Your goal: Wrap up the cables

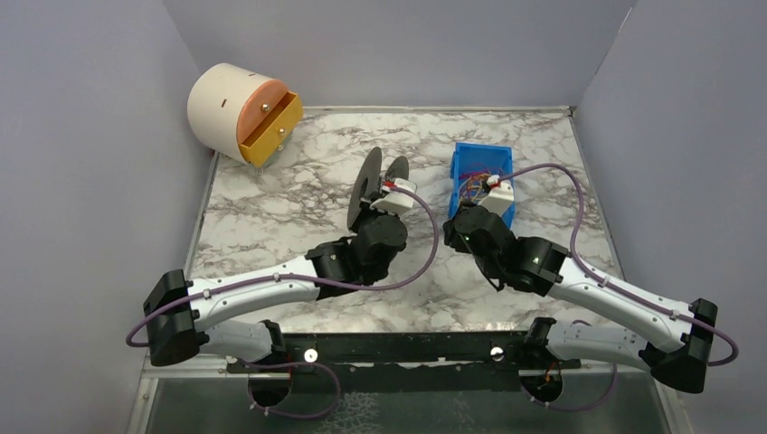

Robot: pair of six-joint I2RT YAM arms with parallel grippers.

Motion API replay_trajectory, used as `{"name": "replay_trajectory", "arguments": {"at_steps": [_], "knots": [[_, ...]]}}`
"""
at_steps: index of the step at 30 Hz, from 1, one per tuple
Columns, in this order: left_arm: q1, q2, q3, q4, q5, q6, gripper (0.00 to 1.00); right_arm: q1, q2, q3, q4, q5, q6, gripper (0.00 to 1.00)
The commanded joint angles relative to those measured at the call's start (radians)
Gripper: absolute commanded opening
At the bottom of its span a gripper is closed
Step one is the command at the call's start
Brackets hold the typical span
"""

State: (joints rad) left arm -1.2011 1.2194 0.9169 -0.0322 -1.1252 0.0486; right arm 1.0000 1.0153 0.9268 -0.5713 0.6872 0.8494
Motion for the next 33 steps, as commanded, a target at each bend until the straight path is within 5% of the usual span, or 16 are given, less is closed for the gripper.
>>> {"name": "replay_trajectory", "arguments": {"at_steps": [1, 17, 33], "knots": [[0.067, 0.042, 0.108, 0.074, 0.027, 0.214, 0.0, 0.003, -0.032, -0.025, 0.036, 0.017, -0.061, 0.38], [0.235, 0.314, 0.274, 0.029, -0.036, 0.522, 0.0, -0.012, -0.087, -0.198, 0.115, -0.024, -0.135, 0.38], [0.276, 0.648, 0.454, -0.067, -0.002, 0.461, 0.0, -0.015, -0.103, -0.304, 0.18, -0.155, -0.076, 0.39]]}}
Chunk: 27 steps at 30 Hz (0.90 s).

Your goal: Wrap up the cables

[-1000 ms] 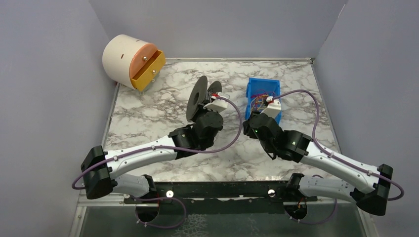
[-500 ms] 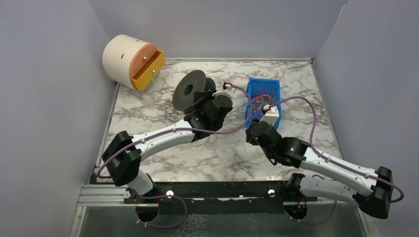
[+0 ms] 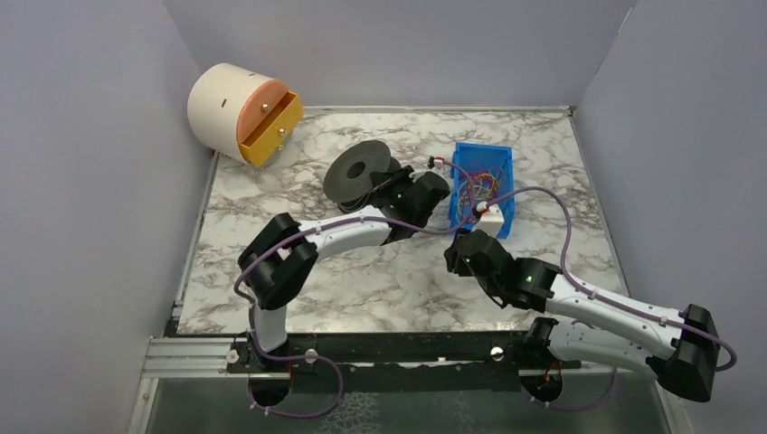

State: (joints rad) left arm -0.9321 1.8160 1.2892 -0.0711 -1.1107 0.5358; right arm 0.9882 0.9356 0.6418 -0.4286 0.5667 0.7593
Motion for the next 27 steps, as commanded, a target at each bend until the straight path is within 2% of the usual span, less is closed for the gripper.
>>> {"name": "replay_trajectory", "arguments": {"at_steps": [1, 15, 21, 27], "knots": [[0.007, 0.073, 0.102, -0.048, -0.014, -0.042, 0.0, -0.005, -0.028, -0.024, 0.039, -0.039, 0.016, 0.38], [0.009, 0.302, 0.213, -0.152, -0.012, -0.138, 0.0, -0.004, -0.06, -0.065, 0.074, -0.159, 0.032, 0.38], [0.009, 0.351, 0.222, -0.191, -0.014, -0.194, 0.0, -0.004, -0.083, -0.072, 0.068, -0.17, 0.037, 0.39], [0.005, 0.364, 0.209, -0.243, -0.003, -0.268, 0.1, -0.005, -0.139, -0.088, 0.011, -0.16, 0.063, 0.4]]}}
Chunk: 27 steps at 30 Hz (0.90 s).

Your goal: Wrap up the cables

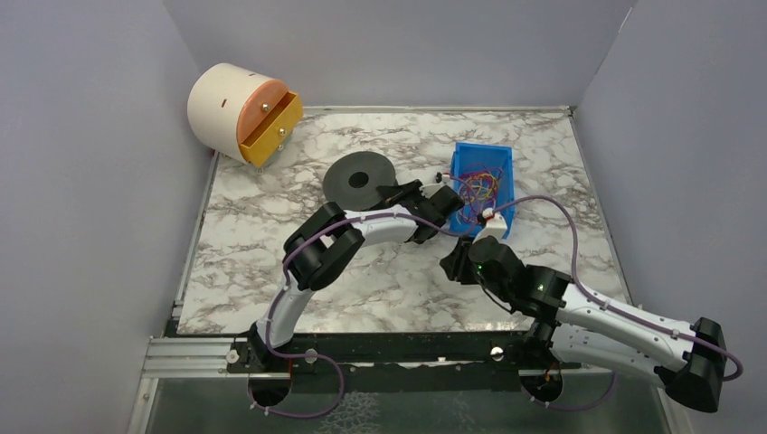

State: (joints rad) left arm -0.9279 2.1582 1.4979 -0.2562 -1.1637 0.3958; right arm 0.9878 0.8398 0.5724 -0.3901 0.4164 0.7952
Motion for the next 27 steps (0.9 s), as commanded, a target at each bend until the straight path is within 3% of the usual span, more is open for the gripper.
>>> {"name": "replay_trajectory", "arguments": {"at_steps": [1, 18, 27], "knots": [[0.001, 0.022, -0.003, -0.064, 0.053, -0.14, 0.12, -0.003, -0.056, -0.021, -0.038, -0.008, 0.033, 0.4], [-0.003, -0.025, -0.045, -0.117, 0.225, -0.32, 0.59, -0.003, -0.16, -0.003, -0.191, 0.006, 0.076, 0.47], [-0.026, -0.092, -0.078, -0.117, 0.284, -0.391, 0.74, -0.003, -0.166, 0.026, -0.258, 0.035, 0.081, 0.49]]}}
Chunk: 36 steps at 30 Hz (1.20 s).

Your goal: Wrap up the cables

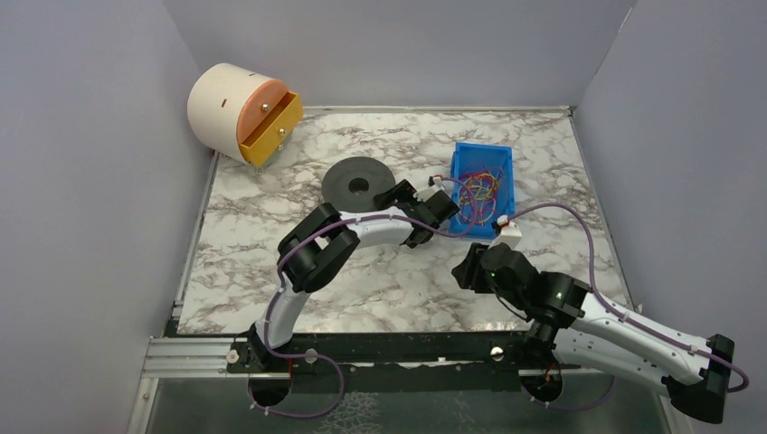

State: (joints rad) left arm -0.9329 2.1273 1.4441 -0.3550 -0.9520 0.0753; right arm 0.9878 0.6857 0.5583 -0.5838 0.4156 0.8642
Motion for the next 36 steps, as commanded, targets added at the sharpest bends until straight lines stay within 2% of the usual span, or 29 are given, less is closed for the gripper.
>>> {"name": "replay_trajectory", "arguments": {"at_steps": [1, 10, 22, 25, 29, 33, 36], "knots": [[-0.021, -0.073, -0.027, -0.019, 0.083, -0.079, 0.74, -0.003, -0.014, 0.047, -0.077, 0.045, 0.012, 0.49], [-0.021, -0.223, -0.063, -0.019, 0.216, -0.132, 0.76, -0.004, -0.049, 0.093, -0.138, 0.119, -0.029, 0.49], [-0.005, -0.483, -0.083, -0.064, 0.464, -0.194, 0.86, -0.003, 0.085, 0.211, -0.137, 0.124, -0.148, 0.51], [0.037, -0.548, -0.087, -0.082, 0.573, -0.216, 0.88, -0.004, 0.128, 0.243, -0.114, 0.112, -0.198, 0.58], [0.114, -0.611, -0.081, -0.116, 0.71, -0.237, 0.98, -0.006, 0.204, 0.31, -0.1, 0.086, -0.271, 0.62], [0.198, -0.673, -0.086, -0.134, 0.821, -0.253, 0.99, -0.035, 0.31, 0.406, -0.109, -0.009, -0.365, 0.64], [0.265, -0.73, -0.14, -0.137, 0.901, -0.273, 0.99, -0.114, 0.384, 0.459, -0.108, -0.12, -0.41, 0.67]]}}
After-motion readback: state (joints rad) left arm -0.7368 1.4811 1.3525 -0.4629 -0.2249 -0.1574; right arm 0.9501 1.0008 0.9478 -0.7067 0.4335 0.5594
